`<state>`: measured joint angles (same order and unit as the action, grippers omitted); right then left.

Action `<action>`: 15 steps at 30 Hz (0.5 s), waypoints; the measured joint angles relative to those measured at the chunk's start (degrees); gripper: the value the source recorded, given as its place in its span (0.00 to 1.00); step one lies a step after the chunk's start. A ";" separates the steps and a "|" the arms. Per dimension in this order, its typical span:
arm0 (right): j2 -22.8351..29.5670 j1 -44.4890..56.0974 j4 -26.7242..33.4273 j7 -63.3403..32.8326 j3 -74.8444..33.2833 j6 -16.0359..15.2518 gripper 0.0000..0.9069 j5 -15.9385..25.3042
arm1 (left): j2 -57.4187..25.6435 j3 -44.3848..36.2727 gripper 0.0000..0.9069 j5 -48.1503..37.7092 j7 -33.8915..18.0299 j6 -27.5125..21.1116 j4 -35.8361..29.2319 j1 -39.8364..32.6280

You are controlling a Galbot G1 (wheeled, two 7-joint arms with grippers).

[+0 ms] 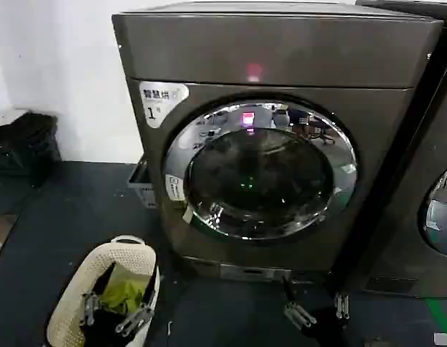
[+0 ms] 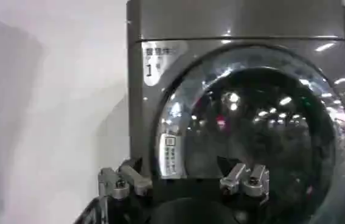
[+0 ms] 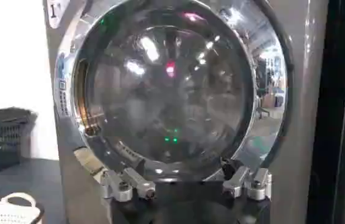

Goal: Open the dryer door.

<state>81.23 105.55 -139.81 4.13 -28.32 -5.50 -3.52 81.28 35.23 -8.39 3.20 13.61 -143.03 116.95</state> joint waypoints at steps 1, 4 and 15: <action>-0.14 -0.16 -0.14 1.23 -0.25 0.02 1.00 0.02 | 0.05 -0.08 1.00 -0.07 -0.55 -0.38 -0.03 -0.06; -0.73 -1.16 -0.44 3.64 -0.76 -0.31 1.00 -0.25 | 0.08 -0.12 1.00 0.02 -0.63 -1.18 -0.21 -0.10; -7.83 -13.69 3.42 6.25 -4.08 -7.55 1.00 -13.86 | 0.45 0.79 1.00 -1.72 0.40 0.30 0.02 0.20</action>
<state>73.40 91.87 -136.39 10.38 -32.41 -13.05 -17.37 81.73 36.02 -10.10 3.60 13.91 -143.01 117.14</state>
